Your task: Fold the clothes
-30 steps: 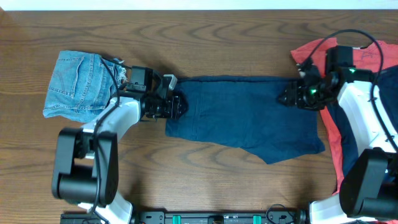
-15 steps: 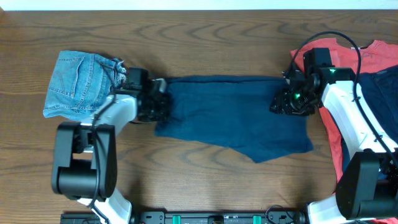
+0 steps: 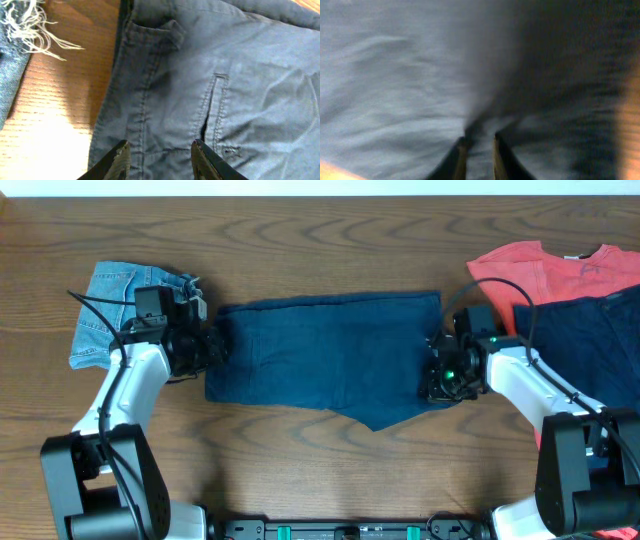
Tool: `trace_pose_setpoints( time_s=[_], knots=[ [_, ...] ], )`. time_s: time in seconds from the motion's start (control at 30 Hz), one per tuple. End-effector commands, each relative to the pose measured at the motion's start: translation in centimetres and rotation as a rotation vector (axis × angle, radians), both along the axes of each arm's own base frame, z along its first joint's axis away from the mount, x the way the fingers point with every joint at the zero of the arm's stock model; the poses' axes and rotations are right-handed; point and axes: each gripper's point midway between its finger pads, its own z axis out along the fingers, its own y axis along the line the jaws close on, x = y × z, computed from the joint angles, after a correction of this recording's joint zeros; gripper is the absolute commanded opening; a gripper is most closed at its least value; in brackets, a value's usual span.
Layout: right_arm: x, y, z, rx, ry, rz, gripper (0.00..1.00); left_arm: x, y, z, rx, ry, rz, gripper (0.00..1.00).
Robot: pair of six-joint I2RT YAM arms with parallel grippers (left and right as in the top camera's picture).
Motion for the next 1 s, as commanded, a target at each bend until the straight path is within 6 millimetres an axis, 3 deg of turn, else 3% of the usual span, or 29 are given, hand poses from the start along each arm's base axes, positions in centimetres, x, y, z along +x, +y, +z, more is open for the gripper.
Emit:
trace_pose_setpoints(
  time_s=[0.0,0.1,0.2,0.33,0.47,0.53,0.63,0.77,0.97],
  knots=[
    [-0.3,-4.1,-1.4,-0.197,0.028,-0.245,0.02,-0.7,-0.3,-0.1,-0.010,0.022,-0.011,0.42],
    [-1.8,-8.5,-1.6,-0.370,0.090,-0.463,0.01,-1.4,-0.5,-0.3,-0.017,0.050,-0.015,0.42],
    [-2.4,-9.8,-1.5,-0.375,0.125,-0.514,0.01,-2.5,-0.8,-0.6,-0.023,0.096,-0.022,0.42],
    [-1.4,-7.3,-0.6,-0.186,0.098,-0.325,0.08,-3.9,-2.3,-0.7,-0.049,0.147,-0.072,0.42],
    [-0.5,-4.0,2.0,0.002,0.021,-0.123,0.31,-5.1,-4.4,-0.7,-0.069,0.178,-0.153,0.43],
    [-0.4,-3.3,3.2,0.042,-0.007,-0.089,0.40,-5.8,-4.7,-0.9,-0.048,0.205,-0.171,0.53],
    [-0.4,-2.8,4.8,0.075,-0.048,-0.073,0.47,-6.7,-3.6,-1.5,0.029,0.250,-0.163,0.56],
    [-1.1,-2.1,6.4,0.113,-0.069,-0.052,0.49,-7.5,-1.3,-2.1,0.157,0.302,-0.128,0.58],
    [-3.2,-2.1,6.2,0.104,0.008,-0.054,0.53,-8.0,-0.5,-2.7,0.194,0.327,-0.085,0.59]
  ],
)
